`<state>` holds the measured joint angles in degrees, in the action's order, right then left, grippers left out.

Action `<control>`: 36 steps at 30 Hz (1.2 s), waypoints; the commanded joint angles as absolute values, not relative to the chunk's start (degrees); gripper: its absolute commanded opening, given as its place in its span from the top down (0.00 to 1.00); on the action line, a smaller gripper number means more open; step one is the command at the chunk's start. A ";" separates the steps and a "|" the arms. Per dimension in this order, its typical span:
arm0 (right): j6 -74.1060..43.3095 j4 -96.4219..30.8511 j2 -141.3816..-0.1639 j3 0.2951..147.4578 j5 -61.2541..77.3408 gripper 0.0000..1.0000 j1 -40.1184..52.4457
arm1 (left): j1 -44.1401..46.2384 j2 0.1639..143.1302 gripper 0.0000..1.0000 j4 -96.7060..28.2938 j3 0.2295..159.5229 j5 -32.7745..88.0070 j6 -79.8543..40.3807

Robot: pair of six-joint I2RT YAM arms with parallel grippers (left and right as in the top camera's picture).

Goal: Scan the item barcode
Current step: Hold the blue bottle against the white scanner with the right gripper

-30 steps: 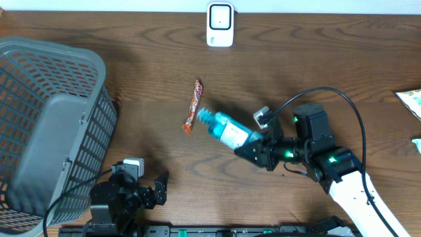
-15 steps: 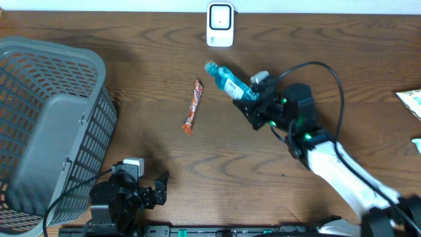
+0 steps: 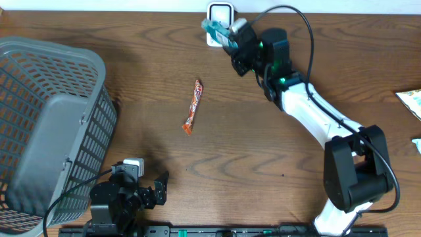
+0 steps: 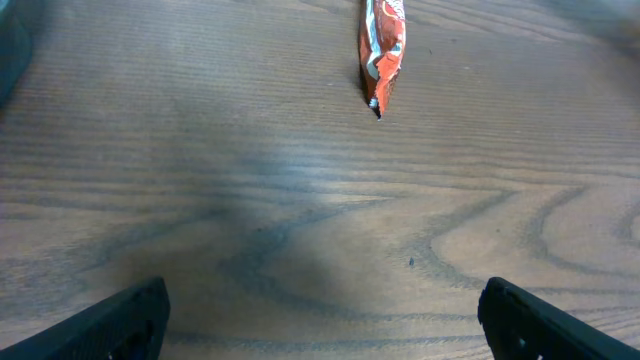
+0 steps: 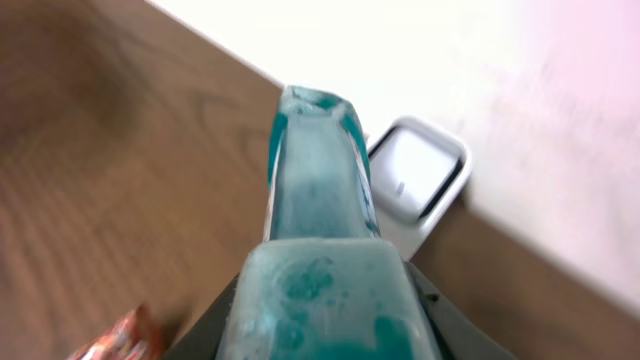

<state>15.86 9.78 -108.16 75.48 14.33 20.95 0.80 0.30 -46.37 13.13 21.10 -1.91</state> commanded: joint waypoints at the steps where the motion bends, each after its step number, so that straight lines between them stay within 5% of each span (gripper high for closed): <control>1: 25.32 10.28 -109.12 80.99 9.89 0.98 23.33 | 0.60 0.23 0.02 -49.01 12.43 21.85 -2.42; 9: 53.71 22.15 -113.49 82.19 -14.72 0.98 26.37 | 0.60 0.23 0.02 -49.01 12.43 21.85 -2.42; 25: 74.50 29.06 -136.97 105.06 -28.25 0.95 27.70 | 0.60 0.23 0.02 -49.01 12.43 21.87 -2.42; 36: 87.90 28.69 -138.19 106.08 -36.73 0.95 28.47 | 0.60 0.23 0.02 -49.01 12.43 21.85 -2.42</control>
<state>83.22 27.73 -139.92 103.24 -31.59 27.57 0.80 0.32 -46.37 13.13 21.10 -1.91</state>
